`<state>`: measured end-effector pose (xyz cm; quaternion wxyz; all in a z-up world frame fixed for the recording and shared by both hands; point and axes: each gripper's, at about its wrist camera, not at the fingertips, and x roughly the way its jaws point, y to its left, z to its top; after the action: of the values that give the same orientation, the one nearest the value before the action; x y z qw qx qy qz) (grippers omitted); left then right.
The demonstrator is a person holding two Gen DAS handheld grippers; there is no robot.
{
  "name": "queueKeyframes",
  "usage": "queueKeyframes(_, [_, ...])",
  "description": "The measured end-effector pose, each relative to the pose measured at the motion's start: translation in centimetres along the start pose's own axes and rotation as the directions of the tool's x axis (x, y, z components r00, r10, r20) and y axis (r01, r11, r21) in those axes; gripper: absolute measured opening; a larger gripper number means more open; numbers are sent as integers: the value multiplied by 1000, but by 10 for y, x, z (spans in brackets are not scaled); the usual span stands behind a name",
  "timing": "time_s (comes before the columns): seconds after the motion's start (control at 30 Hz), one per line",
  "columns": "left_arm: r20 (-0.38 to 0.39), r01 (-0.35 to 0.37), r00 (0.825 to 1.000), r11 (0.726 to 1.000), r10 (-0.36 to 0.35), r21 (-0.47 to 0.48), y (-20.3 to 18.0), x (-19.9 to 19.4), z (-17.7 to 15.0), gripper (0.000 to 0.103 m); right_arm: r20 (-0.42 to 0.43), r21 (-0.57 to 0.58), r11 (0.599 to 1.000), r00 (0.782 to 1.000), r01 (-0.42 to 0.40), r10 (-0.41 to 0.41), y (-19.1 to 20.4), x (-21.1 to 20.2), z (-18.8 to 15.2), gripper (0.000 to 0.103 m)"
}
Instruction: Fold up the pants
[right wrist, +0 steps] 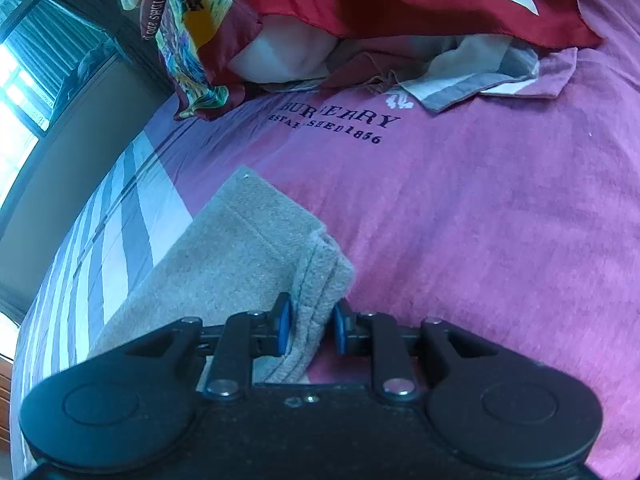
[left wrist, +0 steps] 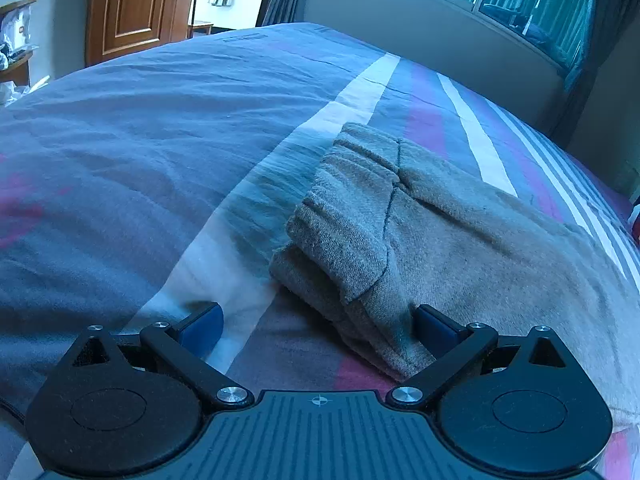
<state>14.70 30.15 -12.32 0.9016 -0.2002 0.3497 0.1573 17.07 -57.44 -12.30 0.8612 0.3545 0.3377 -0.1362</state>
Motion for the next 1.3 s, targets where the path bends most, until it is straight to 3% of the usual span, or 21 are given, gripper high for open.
queueKeyframes(0.2, [-5,5,1000,1000,-5,3,0,-1,1,100,3,-56,997,999,52,-52,15,-3,2,16])
queueKeyframes(0.47, [-12,-10,1000,999,11,44,6,-28,11,100,120,-286,952,990,108,-76,74,-23,2,15])
queueKeyframes(0.6, [-38,10,999,1000,-10,8,19,-29,6,100,161,-436,897,987,74,-4,127,-30,-11,15])
queueKeyframes(0.8, [-41,14,999,999,-12,44,21,-38,-4,100,107,-606,791,977,-83,184,226,-36,-54,15])
queueKeyframes(0.93, [-29,19,999,1000,-18,23,31,-52,-8,100,8,-699,685,956,-204,293,287,-35,-102,15])
queueKeyframes(1.07, [-23,11,1000,1000,-11,-2,43,-58,-11,100,-160,-759,554,923,-342,350,329,-25,-164,15])
queueKeyframes(1.17, [-21,12,1000,1000,-12,-13,48,-61,-13,100,-285,-812,417,901,-409,328,340,-13,-220,15])
queueKeyframes(1.23, [-22,8,1000,1000,-8,-9,49,-62,-14,100,-307,-854,338,907,-396,287,339,-8,-248,15])
queueKeyframes(1.3, [-21,8,1000,1000,-8,-8,48,-62,-15,100,-273,-899,272,925,-343,265,336,-8,-269,15])
